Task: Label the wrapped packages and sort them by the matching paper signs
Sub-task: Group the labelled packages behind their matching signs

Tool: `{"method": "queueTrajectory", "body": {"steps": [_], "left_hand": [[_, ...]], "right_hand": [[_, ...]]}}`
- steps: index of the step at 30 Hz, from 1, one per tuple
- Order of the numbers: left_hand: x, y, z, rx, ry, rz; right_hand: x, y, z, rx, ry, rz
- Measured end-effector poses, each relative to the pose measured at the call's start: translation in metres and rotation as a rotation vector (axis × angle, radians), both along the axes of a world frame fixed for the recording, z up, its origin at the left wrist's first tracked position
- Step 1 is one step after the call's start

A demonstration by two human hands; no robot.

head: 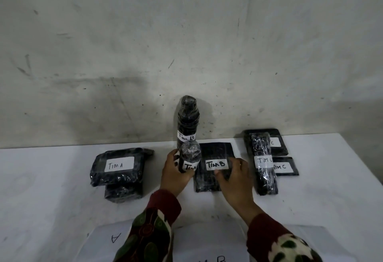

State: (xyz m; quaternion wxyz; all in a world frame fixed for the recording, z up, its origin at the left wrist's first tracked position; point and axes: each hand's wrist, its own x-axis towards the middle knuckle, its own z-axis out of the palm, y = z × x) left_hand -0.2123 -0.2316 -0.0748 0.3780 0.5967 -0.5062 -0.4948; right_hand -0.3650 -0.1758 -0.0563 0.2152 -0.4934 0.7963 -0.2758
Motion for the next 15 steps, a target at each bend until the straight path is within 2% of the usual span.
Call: {"method": "queueTrajectory", "body": {"steps": [9, 15], "left_hand": [[0.007, 0.021, 0.017, -0.023, -0.079, 0.046], [0.015, 0.075, 0.023, -0.13, -0.212, 0.031]], "right_hand": [[0.003, 0.016, 0.01, -0.067, -0.065, 0.0], [0.01, 0.07, 0.009, -0.103, -0.025, 0.167]]}}
